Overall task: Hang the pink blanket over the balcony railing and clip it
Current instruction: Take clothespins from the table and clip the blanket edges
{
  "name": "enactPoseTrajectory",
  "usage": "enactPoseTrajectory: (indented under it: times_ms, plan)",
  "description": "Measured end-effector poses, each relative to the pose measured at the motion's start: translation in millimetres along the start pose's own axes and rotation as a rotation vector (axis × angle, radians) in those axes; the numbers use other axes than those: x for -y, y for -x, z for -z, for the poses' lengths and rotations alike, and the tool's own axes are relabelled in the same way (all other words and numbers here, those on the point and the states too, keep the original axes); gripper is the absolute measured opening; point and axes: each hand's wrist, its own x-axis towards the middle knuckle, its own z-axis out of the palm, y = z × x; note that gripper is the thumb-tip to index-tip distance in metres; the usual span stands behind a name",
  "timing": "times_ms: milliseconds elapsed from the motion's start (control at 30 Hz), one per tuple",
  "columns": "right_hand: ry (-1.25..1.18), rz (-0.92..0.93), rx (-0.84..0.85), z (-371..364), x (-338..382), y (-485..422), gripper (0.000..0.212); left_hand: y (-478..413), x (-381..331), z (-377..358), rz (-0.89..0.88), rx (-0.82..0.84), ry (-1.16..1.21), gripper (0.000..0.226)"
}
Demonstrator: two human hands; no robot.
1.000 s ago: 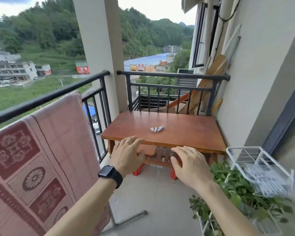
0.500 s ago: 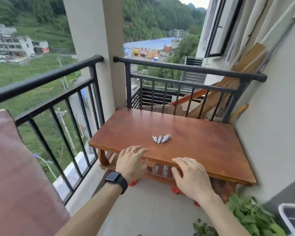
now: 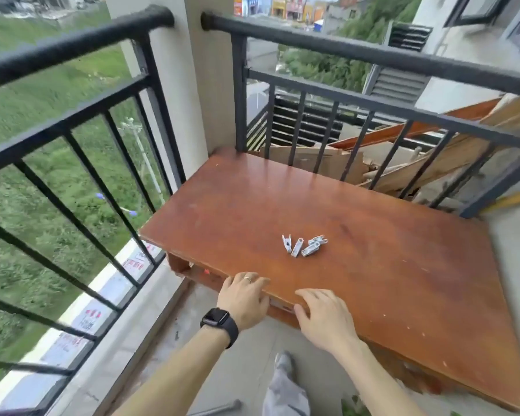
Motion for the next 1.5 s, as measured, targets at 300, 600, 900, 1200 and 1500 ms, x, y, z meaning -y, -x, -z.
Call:
enactPoseTrajectory:
  times_ms: [300,600,900,1200,1500]
  plan:
    - [0.029,0.041,0.067,-34.7,11.4,-16.1,0.042,34.7,4.2,-37.6,0.28,0.161,0.171,0.052]
    - [0.097,0.073,0.16,-103.6,36.2,80.1,0.043,121.5,-1.6,-95.7,0.482,0.157,0.309,0.046]
    - [-0.058,0.086,0.219,-113.3,132.9,249.1,0.014,346.6,61.4,-94.0,0.512,0.14,0.499,0.032]
    - [-0.61,0.349,0.244,-59.0,331.8,443.1,0.013,648.4,125.9,4.2,0.688,-0.355,0.938,0.023]
    - [-1.011,0.635,0.577,-18.8,487.6,666.1,0.028,954.1,89.7,76.5,0.818,-0.759,0.803,0.015]
